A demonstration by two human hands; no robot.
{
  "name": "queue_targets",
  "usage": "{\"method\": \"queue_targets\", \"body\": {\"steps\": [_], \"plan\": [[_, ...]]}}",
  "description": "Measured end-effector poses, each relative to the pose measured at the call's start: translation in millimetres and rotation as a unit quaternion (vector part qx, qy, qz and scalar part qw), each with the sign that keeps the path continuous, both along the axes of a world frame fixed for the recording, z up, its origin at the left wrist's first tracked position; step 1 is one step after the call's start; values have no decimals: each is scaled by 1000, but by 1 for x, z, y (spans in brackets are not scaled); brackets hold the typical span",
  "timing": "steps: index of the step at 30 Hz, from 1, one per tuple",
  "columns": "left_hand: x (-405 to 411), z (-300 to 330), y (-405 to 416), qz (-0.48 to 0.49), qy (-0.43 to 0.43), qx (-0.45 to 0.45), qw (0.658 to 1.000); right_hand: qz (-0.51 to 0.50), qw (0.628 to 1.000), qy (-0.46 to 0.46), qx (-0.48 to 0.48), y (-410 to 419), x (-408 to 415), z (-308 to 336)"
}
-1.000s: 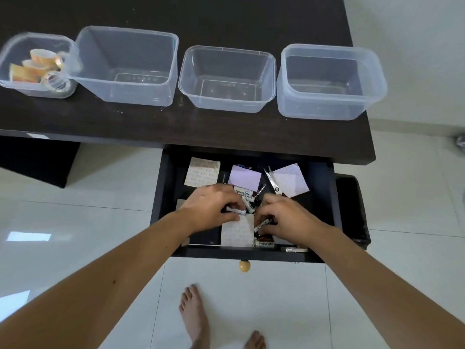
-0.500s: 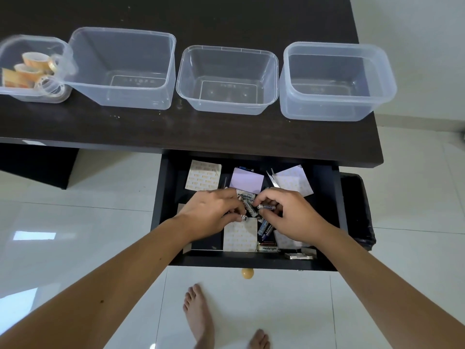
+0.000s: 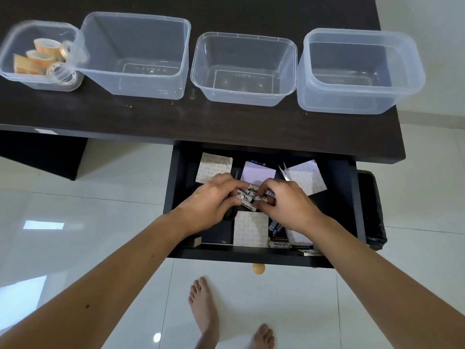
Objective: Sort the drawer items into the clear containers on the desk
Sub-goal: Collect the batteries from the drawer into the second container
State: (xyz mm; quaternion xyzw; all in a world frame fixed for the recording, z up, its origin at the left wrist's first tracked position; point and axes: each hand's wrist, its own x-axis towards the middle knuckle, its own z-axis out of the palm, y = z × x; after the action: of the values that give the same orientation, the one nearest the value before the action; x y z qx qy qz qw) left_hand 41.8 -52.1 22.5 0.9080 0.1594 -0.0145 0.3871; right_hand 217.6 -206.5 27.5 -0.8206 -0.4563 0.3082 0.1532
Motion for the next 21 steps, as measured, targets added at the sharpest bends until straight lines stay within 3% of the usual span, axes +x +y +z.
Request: {"method": "queue_targets", "body": {"steps": [8,13,21], "plan": [[11,-2,5,35,14,7,999,-40,994,82,61,-15,9,12],[16,-4,1,-14,60,9,998,-53,987,132,75,-25,12,15],[18,-11,4,-22,43,26,998,-23,991,111,64,-31,19,13]]}}
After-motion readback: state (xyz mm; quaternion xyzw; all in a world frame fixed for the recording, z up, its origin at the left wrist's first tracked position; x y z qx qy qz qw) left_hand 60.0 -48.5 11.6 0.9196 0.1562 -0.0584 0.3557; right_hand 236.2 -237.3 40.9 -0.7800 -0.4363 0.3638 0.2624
